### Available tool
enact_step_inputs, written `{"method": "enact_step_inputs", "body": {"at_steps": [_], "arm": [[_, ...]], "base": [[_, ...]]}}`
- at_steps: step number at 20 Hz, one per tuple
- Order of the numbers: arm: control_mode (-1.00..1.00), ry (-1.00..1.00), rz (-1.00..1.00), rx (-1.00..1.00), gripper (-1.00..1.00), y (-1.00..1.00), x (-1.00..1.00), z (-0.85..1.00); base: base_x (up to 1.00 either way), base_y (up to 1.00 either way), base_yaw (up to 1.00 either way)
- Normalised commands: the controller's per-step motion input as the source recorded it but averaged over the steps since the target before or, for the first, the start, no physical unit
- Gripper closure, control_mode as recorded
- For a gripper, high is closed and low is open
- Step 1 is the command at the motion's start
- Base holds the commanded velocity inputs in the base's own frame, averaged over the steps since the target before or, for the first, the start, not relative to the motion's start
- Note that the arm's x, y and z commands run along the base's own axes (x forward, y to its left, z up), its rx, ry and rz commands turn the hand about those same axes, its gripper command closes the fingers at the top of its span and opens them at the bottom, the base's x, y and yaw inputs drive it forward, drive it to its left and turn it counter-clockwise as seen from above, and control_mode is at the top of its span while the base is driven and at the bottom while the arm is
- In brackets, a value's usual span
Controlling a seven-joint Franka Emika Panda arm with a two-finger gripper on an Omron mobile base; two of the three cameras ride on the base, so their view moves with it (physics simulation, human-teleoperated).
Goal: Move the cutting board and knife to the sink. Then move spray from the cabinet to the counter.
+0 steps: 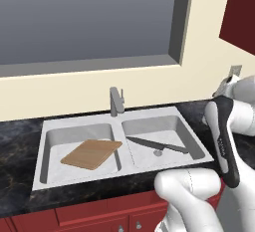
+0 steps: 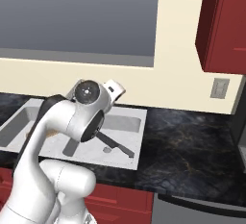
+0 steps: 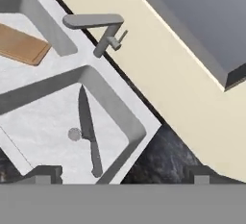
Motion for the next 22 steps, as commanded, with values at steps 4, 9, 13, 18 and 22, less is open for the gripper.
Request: {"method": "enact_step_inputs", "body": {"at_steps": [4,9,13,18,22], "arm": [[-1.00,-0.02,-0.45,0.28,-1.00,0.02,-0.36,0.72],[-1.00,-0.03,-0.53,0.35,-1.00,0.03,-0.71,0.38],[-1.00,-0.11,-0.57,0.43,-1.00,0.09,-0.82,0.04],[-1.00,-0.14,-0.49,0.47,-1.00,0.07,-0.51,0.00],[-1.00,0.00,-0.05,0.21,-1.00,0.00,-0.01,0.05]], "base": [[0.00,0.00,0.00],[0.00,0.00,0.00],[0.00,0.00,0.00],[0.00,0.00,0.00],[0.00,0.00,0.00]]}}
